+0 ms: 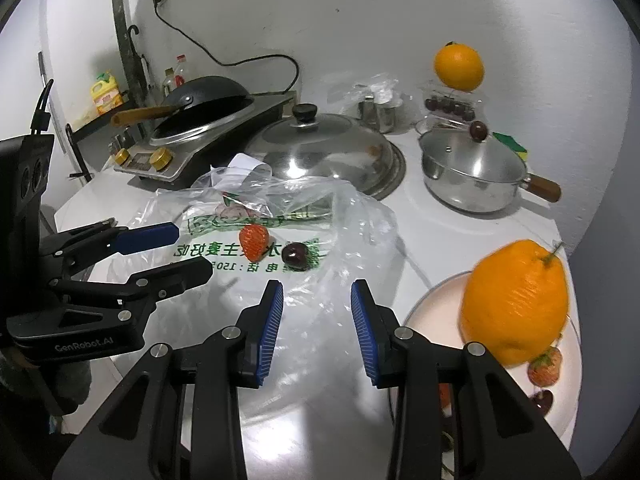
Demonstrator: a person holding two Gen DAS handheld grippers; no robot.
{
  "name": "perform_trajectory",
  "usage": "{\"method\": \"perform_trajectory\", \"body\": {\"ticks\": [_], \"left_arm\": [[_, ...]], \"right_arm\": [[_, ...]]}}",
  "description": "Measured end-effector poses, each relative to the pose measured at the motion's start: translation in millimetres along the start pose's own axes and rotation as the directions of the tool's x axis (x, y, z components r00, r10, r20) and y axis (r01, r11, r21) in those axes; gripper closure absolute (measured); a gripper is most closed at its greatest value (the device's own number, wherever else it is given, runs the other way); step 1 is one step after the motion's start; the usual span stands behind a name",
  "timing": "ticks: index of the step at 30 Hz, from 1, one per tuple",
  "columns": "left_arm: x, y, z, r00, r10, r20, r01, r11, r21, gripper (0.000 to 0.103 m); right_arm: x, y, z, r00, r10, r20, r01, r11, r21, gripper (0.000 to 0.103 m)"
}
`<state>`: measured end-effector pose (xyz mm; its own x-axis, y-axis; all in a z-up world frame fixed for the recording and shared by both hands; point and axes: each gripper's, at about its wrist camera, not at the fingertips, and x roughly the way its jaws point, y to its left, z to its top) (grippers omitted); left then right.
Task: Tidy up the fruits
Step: 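Move both open grippers back over the bag, then close the right gripper on a dark cherry while the left gripper grasps the red strawberry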
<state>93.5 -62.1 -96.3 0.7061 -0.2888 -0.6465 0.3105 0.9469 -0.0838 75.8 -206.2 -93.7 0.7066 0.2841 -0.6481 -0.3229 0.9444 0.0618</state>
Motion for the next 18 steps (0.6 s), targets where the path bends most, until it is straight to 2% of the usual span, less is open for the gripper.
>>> {"method": "perform_trajectory", "body": {"ticks": [1, 18], "left_arm": [[1, 3, 0, 1.0, 0.002, 0.0, -0.002, 1.0, -0.003, 0.034], [29, 47, 2, 0.999, 0.038, -0.038, -0.04, 0.998, -0.055, 0.034]], "right_arm": [[4, 2, 2, 1.0, 0.006, -0.004, -0.006, 1.0, -0.002, 0.066], [62, 24, 22, 0.997, 0.053, -0.063, -0.055, 0.998, -0.031, 0.066]]}}
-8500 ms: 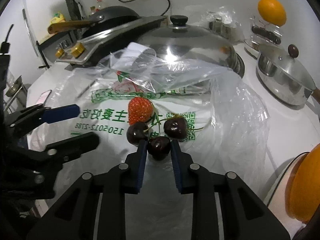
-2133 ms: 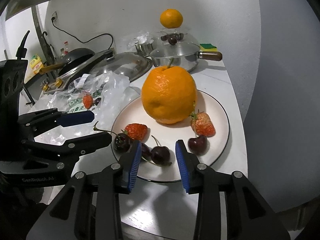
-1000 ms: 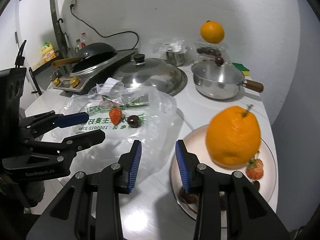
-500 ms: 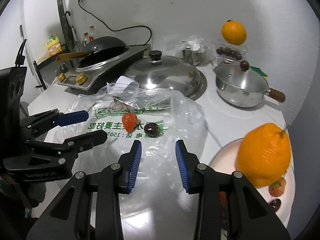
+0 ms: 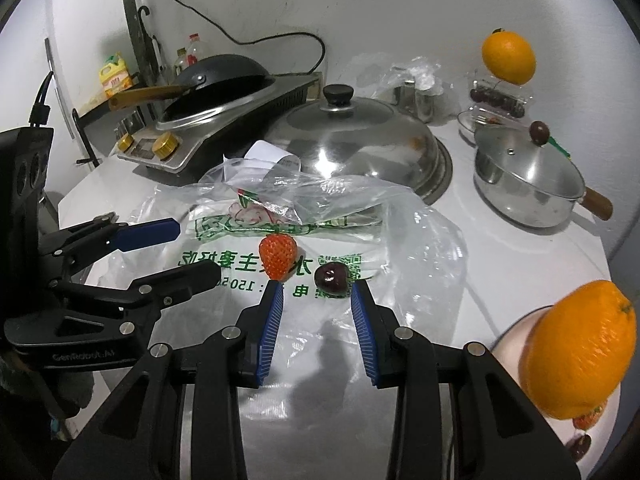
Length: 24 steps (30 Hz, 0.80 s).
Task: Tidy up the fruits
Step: 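Close the right gripper on a dark cherry while the left gripper grasps the red strawberry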
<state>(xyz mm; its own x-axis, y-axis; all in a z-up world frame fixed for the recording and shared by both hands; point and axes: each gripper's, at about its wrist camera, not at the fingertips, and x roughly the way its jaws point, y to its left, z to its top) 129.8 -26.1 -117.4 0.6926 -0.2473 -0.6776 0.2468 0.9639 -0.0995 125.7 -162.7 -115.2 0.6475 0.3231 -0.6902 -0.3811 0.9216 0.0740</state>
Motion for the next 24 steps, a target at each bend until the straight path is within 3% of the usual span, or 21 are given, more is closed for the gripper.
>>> {"method": "perform_trajectory", "body": {"ticks": [24], "left_arm": [[42, 21, 3, 0.998, -0.019, -0.059, 0.018, 1.0, -0.025, 0.034]], "right_arm": [[61, -6, 13, 0.996, -0.015, -0.088, 0.016, 1.0, 0.01, 0.066]]}}
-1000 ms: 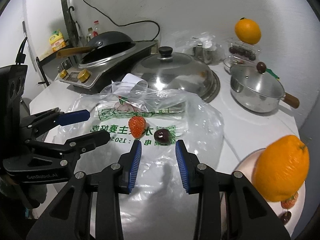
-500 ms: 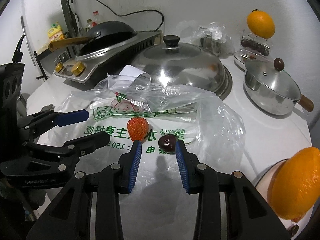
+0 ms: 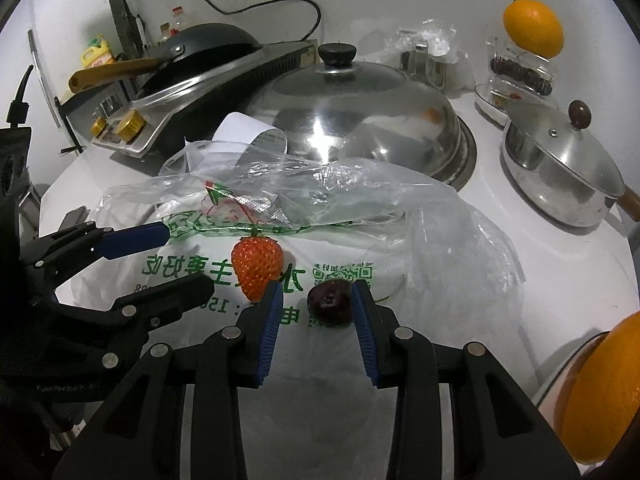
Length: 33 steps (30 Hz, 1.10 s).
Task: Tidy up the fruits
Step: 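Close the right gripper on a dark cherry while the left gripper grasps the red strawberry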
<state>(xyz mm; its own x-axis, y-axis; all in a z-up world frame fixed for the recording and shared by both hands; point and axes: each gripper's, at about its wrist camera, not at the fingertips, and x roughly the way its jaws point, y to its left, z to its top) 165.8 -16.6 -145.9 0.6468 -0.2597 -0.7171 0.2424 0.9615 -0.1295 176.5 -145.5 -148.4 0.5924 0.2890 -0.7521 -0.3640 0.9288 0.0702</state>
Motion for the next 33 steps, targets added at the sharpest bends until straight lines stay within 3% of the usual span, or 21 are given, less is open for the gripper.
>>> {"method": "perform_trajectory", "body": {"ticks": [16, 21, 33], "left_arm": [[17, -8, 8, 1.0, 0.002, -0.029, -0.002, 1.0, 0.02, 0.034], [22, -10, 10, 0.999, 0.01, -0.037, -0.009, 1.0, 0.03, 0.034], [39, -16, 15, 0.998, 0.022, -0.056, -0.018, 0.998, 0.06, 0.035]], "right_arm": [[11, -6, -5, 0.999, -0.027, -0.021, 0.027, 1.0, -0.013, 0.066], [5, -9, -5, 1.0, -0.003, 0.0, 0.003, 1.0, -0.002, 0.073], [0, -17, -4, 0.999, 0.047, 0.022, -0.048, 0.999, 0.026, 0.073]]}}
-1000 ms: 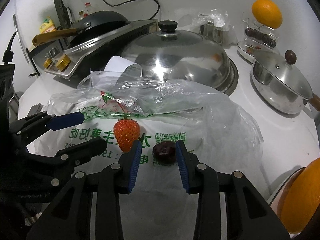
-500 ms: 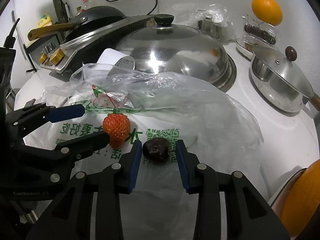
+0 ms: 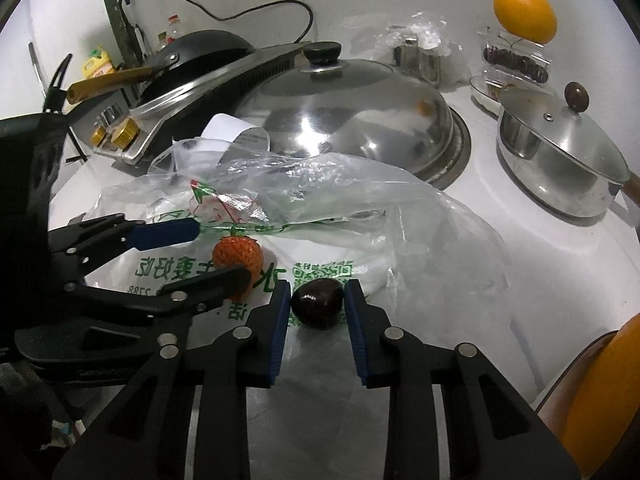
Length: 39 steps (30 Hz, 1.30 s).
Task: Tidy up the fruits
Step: 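Close the right gripper on a dark cherry while the left gripper grasps the red strawberry, then lift the cherry and strawberry out of the bag with both grippers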
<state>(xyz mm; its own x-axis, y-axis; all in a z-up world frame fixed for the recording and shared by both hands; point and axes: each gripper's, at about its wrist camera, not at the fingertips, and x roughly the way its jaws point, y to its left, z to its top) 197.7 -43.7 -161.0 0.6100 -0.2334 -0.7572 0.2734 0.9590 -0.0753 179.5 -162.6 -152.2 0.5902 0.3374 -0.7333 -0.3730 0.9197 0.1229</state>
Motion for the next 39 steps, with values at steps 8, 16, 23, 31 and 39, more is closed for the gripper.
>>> {"method": "perform_trajectory", "body": {"ticks": [8, 16, 23, 31, 39], "left_arm": [[6, -6, 0, 1.0, -0.022, -0.008, 0.022, 1.0, 0.019, 0.039], [1, -8, -1, 0.998, -0.07, -0.005, 0.07, 0.997, 0.016, 0.063], [-4, -10, -3, 0.997, -0.078, 0.004, 0.078, 0.997, 0.02, 0.069], [-10, -13, 1, 0.996, -0.082, 0.018, 0.082, 0.996, 0.029, 0.069], [-31, -14, 3, 0.997, -0.061, 0.053, 0.059, 0.998, 0.031, 0.069]], "right_arm": [[-4, 0, -1, 1.0, 0.013, 0.014, -0.013, 1.0, 0.013, 0.073], [-11, 5, -3, 1.0, 0.014, 0.022, -0.014, 1.0, 0.01, 0.073], [-23, 8, -4, 0.999, 0.007, 0.039, -0.008, 1.0, 0.009, 0.073], [-30, 8, -4, 0.999, 0.006, 0.051, -0.007, 1.0, 0.011, 0.073], [-43, 17, -3, 0.997, 0.021, 0.074, -0.02, 1.0, -0.007, 0.074]]}}
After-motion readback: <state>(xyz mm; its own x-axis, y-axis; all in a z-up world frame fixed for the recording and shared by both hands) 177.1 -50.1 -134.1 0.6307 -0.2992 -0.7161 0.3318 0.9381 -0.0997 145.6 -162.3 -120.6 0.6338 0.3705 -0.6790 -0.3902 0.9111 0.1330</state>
